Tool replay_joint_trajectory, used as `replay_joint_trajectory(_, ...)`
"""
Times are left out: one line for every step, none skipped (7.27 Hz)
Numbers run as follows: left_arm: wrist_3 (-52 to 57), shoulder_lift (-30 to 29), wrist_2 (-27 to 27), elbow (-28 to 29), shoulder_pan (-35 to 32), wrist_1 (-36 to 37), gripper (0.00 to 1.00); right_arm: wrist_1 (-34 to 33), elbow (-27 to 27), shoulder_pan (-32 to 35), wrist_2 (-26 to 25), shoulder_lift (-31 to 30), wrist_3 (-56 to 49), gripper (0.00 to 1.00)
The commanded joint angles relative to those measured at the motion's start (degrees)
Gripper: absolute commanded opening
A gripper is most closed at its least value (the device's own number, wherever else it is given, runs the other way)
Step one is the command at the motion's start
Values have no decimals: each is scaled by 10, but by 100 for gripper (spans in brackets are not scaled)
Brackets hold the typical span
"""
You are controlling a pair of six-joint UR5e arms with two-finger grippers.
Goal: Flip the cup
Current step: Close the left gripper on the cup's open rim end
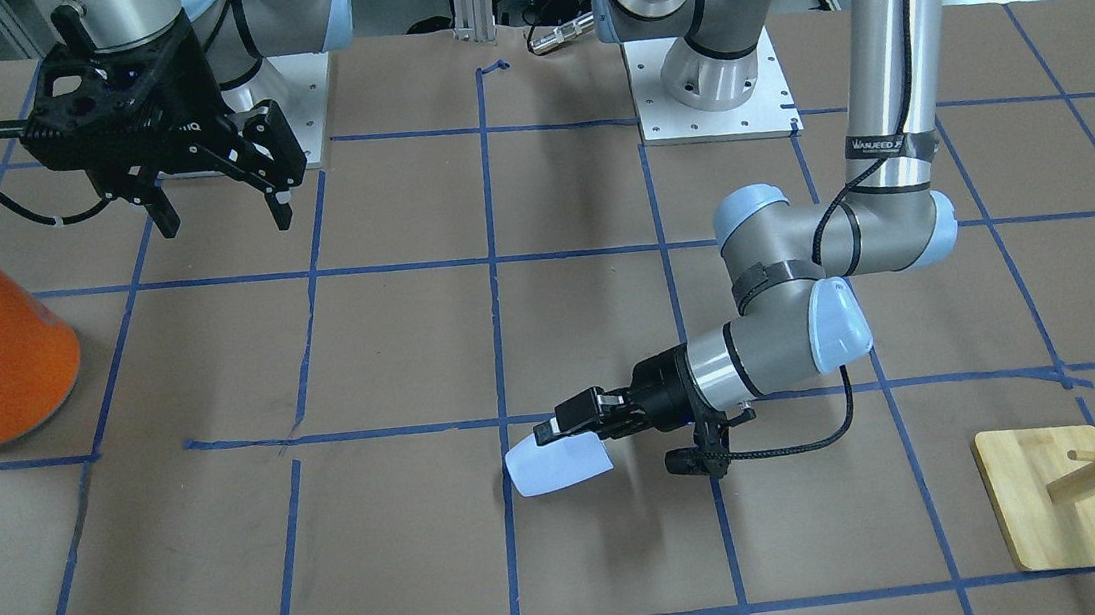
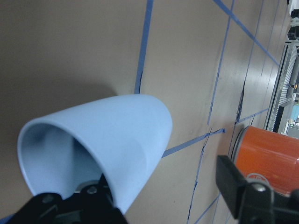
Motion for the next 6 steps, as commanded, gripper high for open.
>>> replay_joint_trajectory(-27,5,-1,4,0,4,0,0,0,0,2,0,-1,100)
replay_joint_trajectory(-35,5,1,4,-1,4,0,0,0,0,2,0,-1,100)
replay_joint_trajectory(-77,14,-3,7,-2,6,0,0,1,0,2,0,-1,100)
replay_joint_trajectory(-153,26,-4,21,-16,8,0,0,1,0,2,1,-1,100)
replay_joint_trajectory(-188,40,3,39,-30,7,0,0,1,0,0,-1,-1,100)
replay_joint_trajectory(-194,51,16,46,-30,4,0,0,1,0,2,0,-1,100)
